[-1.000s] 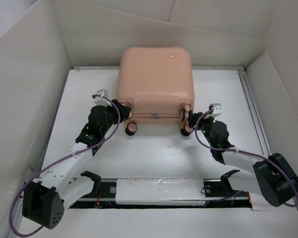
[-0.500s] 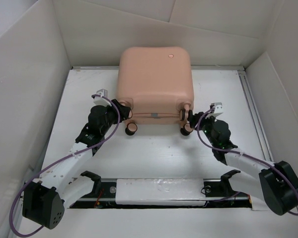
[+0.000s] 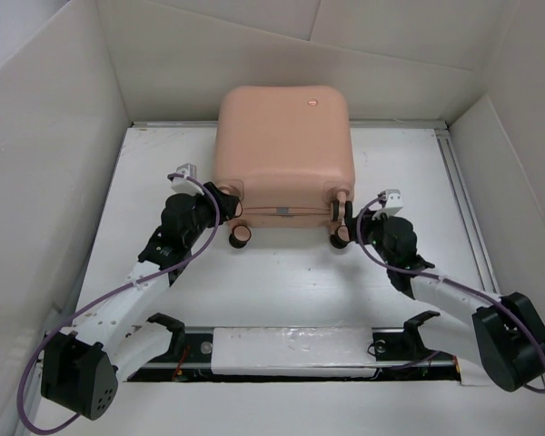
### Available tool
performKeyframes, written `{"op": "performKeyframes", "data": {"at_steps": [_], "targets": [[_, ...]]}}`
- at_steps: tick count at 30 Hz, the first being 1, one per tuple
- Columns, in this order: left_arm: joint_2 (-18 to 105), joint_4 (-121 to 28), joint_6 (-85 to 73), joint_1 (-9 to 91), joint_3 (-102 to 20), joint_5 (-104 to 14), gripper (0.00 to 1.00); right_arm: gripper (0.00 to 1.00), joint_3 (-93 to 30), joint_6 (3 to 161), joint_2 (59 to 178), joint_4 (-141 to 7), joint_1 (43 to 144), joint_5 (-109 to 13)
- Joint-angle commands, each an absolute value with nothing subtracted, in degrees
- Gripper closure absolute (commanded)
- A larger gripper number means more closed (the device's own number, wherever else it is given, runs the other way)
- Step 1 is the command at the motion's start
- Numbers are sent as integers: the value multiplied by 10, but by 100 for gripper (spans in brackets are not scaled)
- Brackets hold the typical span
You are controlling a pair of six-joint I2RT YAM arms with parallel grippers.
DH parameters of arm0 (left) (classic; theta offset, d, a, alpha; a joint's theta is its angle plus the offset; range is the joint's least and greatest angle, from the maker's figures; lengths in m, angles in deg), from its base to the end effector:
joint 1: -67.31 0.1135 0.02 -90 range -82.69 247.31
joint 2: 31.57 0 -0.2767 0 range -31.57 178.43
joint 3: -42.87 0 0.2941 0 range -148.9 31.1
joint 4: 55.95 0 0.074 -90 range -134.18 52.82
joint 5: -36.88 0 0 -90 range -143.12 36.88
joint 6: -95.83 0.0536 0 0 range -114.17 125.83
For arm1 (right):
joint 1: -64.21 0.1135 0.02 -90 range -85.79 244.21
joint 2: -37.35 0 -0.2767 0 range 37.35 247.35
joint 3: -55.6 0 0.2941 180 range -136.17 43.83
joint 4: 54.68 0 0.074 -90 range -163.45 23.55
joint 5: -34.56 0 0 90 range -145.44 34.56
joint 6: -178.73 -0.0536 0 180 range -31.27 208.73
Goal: Pack the luggage
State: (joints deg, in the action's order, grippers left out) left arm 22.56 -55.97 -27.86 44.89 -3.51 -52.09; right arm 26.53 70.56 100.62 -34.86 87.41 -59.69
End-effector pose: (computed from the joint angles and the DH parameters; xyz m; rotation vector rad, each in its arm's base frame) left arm 0.2545 -0.1060 0.2809 -0.1593 1.7552 -0.7379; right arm 0.2426 0.0997 0.1637 -0.0279 1.8433 0.4411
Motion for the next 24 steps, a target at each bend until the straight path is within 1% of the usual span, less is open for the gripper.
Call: {"op": "performKeyframes", "data": {"at_steps": [1,11,12,15,16,18,20,23,24], "targets": [[187,-695,-277,437,-51,-452,100,55,228,721,1017,-346,871,-588],[187,-695,-277,437,-51,-452,100,55,205,766,1066,-300,871,-557],[187,-695,-277,437,-51,-452,100,57,198,766,1066,-300,871,-557],[187,-695,-277,437,-51,-452,100,71,197,766,1077,-293,871,-557],[187,-695,-277,437,-51,-452,100,81,204,759,1078,-277,871,-563],[192,-700,-277,431,-51,-452,100,91,215,746,1078,-259,877,-568],[192,-700,-277,423,-51,-452,100,100,241,730,1070,-218,900,-604],[198,-713,-291,423,-56,-434,100,100,288,689,1046,-165,939,-640],[198,-713,-298,423,-56,-428,100,100,301,676,1035,-117,950,-641]]}}
